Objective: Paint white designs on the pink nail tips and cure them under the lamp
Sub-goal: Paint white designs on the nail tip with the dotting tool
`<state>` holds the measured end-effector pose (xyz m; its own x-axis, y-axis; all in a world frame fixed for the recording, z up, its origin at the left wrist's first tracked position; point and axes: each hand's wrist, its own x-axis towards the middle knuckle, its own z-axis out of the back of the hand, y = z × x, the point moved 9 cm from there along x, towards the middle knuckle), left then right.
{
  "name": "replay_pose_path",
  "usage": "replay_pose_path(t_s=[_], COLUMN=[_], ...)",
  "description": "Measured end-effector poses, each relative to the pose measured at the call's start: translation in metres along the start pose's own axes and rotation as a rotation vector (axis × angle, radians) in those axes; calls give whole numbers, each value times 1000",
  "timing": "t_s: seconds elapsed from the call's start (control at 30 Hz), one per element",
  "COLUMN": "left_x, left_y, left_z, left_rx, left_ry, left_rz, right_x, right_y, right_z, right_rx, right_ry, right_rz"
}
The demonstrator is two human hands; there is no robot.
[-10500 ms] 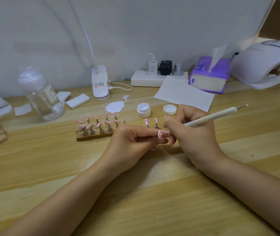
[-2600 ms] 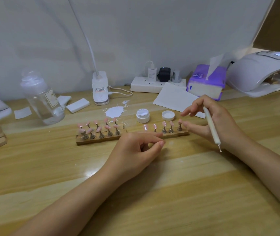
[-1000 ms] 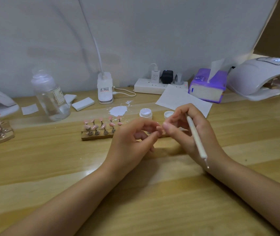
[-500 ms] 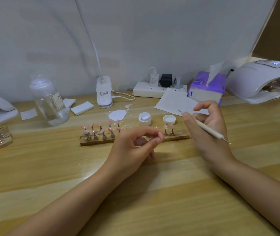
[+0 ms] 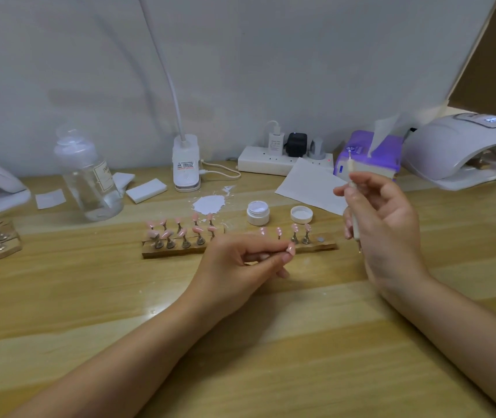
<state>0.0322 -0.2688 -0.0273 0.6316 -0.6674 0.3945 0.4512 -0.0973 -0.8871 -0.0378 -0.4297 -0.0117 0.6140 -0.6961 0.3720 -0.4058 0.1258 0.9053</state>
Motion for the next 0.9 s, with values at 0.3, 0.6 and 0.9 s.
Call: replay_pose_path(t_s=[0.3, 0.6, 0.9], left_x=[0, 2, 3], left_y=[9, 11, 13], left_z=[-5, -5, -7], left_rx=[-92, -91, -65], left_ry=[48, 61, 76], left_rz=[73, 78, 80], right_x=[21, 59, 65], right_y=[8, -16, -32], right_z=[-11, -55, -93], right_rx=[-59, -101, -515], right_ry=[89, 137, 363], right_rz=[-86, -200, -59])
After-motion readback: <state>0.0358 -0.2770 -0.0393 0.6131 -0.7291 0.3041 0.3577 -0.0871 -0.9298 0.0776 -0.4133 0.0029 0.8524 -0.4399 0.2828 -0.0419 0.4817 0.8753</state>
